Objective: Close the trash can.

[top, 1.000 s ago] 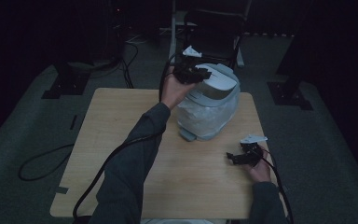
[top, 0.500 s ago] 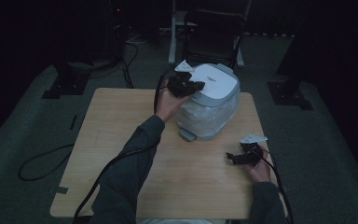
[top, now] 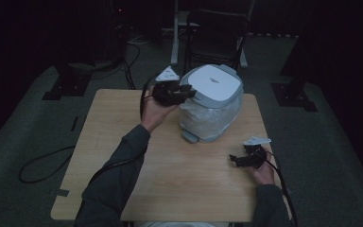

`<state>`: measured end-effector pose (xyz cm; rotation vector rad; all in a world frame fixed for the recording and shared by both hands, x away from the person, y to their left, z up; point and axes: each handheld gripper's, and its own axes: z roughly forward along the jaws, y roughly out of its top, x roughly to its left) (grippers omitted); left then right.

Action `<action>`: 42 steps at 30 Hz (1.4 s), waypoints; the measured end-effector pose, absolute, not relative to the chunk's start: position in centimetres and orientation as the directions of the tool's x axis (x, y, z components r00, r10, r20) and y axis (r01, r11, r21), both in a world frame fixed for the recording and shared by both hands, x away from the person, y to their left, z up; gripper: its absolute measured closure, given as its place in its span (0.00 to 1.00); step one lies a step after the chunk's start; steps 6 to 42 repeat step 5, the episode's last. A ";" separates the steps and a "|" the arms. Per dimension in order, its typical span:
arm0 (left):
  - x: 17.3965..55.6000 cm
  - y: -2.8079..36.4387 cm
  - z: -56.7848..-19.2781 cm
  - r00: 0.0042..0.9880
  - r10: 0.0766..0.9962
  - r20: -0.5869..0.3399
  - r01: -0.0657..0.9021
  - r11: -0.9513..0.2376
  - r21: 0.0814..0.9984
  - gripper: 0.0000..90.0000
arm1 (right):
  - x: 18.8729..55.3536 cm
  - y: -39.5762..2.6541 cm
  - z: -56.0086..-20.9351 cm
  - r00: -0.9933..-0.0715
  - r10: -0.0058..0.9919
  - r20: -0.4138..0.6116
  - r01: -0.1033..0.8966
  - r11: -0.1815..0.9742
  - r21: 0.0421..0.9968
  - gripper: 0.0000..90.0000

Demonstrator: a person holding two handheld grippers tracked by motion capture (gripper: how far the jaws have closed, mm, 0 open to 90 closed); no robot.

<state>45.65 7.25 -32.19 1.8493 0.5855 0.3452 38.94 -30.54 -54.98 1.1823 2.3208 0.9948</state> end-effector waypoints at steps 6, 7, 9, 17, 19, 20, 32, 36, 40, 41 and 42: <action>44.6 11.4 -33.3 0.794 0.603 -0.072 0.269 -0.243 0.932 0.72 | 38.9 -30.5 -55.0 -0.590 0.808 0.005 0.561 0.405 0.722 0.13; 44.6 11.4 -33.3 0.794 0.603 -0.072 0.269 -0.243 0.932 0.72 | 38.9 -30.5 -55.0 -0.590 0.808 0.005 0.561 0.405 0.722 0.13; 44.6 11.4 -33.3 0.794 0.603 -0.072 0.269 -0.243 0.932 0.72 | 38.9 -30.5 -55.0 -0.590 0.808 0.005 0.561 0.405 0.722 0.13; 44.6 11.4 -33.3 0.794 0.603 -0.072 0.269 -0.243 0.932 0.72 | 38.9 -30.5 -55.0 -0.590 0.808 0.005 0.561 0.405 0.722 0.13; 44.6 11.4 -33.3 0.794 0.603 -0.072 0.269 -0.243 0.932 0.72 | 38.9 -30.5 -55.0 -0.590 0.808 0.005 0.561 0.405 0.722 0.13; 44.6 11.4 -33.3 0.794 0.603 -0.072 0.269 -0.243 0.932 0.72 | 38.9 -30.5 -55.0 -0.590 0.808 0.005 0.561 0.405 0.722 0.13; 44.6 11.4 -33.3 0.794 0.603 -0.072 0.269 -0.243 0.932 0.72 | 38.9 -30.5 -55.0 -0.590 0.808 0.005 0.561 0.405 0.722 0.13; 44.6 11.4 -33.3 0.794 0.603 -0.072 0.269 -0.243 0.932 0.72 | 38.9 -30.5 -55.0 -0.590 0.808 0.005 0.561 0.405 0.722 0.13; 44.6 11.4 -33.3 0.794 0.603 -0.072 0.269 -0.243 0.932 0.72 | 38.9 -30.5 -55.0 -0.590 0.808 0.005 0.561 0.405 0.722 0.13; 44.6 11.4 -33.3 0.794 0.603 -0.072 0.269 -0.243 0.932 0.72 | 38.9 -30.5 -55.0 -0.590 0.808 0.005 0.561 0.405 0.722 0.13; 44.6 11.4 -33.3 0.794 0.603 -0.072 0.269 -0.243 0.932 0.72 | 38.9 -30.5 -55.0 -0.590 0.808 0.005 0.561 0.405 0.722 0.13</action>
